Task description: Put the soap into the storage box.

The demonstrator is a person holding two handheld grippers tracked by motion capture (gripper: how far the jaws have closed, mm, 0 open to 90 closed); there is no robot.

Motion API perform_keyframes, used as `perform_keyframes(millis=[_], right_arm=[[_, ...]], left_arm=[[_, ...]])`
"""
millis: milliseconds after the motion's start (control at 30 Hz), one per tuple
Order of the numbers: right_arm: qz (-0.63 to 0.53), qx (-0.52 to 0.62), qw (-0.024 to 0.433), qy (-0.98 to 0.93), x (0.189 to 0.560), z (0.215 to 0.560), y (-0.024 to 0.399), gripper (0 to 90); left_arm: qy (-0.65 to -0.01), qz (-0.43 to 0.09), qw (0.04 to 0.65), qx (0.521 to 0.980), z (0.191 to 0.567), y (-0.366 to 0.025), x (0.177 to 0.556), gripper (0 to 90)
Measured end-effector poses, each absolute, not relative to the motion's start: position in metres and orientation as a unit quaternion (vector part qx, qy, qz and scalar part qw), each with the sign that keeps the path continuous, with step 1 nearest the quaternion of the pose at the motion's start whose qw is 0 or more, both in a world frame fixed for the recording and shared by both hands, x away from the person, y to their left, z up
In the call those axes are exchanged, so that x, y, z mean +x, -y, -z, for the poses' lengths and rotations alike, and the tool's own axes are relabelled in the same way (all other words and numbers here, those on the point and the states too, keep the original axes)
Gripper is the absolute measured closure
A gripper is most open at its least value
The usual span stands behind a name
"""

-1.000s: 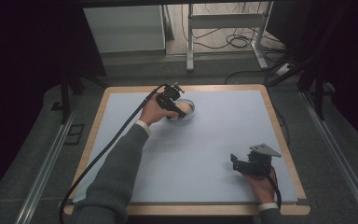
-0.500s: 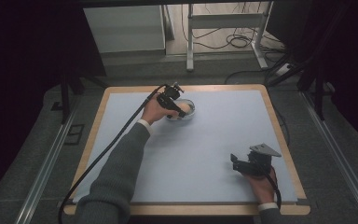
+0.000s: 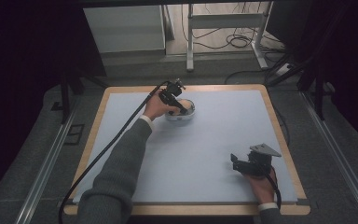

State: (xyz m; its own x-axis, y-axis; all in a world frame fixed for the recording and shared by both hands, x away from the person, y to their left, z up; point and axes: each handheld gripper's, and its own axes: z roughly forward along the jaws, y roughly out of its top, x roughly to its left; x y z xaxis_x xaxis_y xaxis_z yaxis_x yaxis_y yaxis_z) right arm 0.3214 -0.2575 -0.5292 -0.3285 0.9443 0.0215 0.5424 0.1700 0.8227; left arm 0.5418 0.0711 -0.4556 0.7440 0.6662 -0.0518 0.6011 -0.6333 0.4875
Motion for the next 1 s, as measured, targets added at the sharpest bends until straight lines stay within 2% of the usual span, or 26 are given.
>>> perform_keyframes(millis=[267, 333, 600, 1000], right_arm=[[-0.383, 0.516, 0.263, -0.719, 0.321, 0.529, 0.257, 7.2], [-0.383, 0.516, 0.263, -0.719, 0.321, 0.529, 0.257, 7.2], [-0.381, 0.516, 0.265, -0.72, 0.321, 0.529, 0.256, 7.2], [-0.379, 0.513, 0.267, -0.722, 0.321, 0.529, 0.256, 7.2]], left_arm=[[-0.356, -0.066, 0.241, 0.9, 0.463, -0.071, 0.544, 31.4], [-0.36, -0.067, 0.265, 0.892, 0.458, -0.073, 0.542, 30.8], [-0.354, -0.076, 0.274, 0.891, 0.444, -0.078, 0.529, 26.9], [-0.356, -0.084, 0.283, 0.887, 0.443, -0.095, 0.508, 24.4]])
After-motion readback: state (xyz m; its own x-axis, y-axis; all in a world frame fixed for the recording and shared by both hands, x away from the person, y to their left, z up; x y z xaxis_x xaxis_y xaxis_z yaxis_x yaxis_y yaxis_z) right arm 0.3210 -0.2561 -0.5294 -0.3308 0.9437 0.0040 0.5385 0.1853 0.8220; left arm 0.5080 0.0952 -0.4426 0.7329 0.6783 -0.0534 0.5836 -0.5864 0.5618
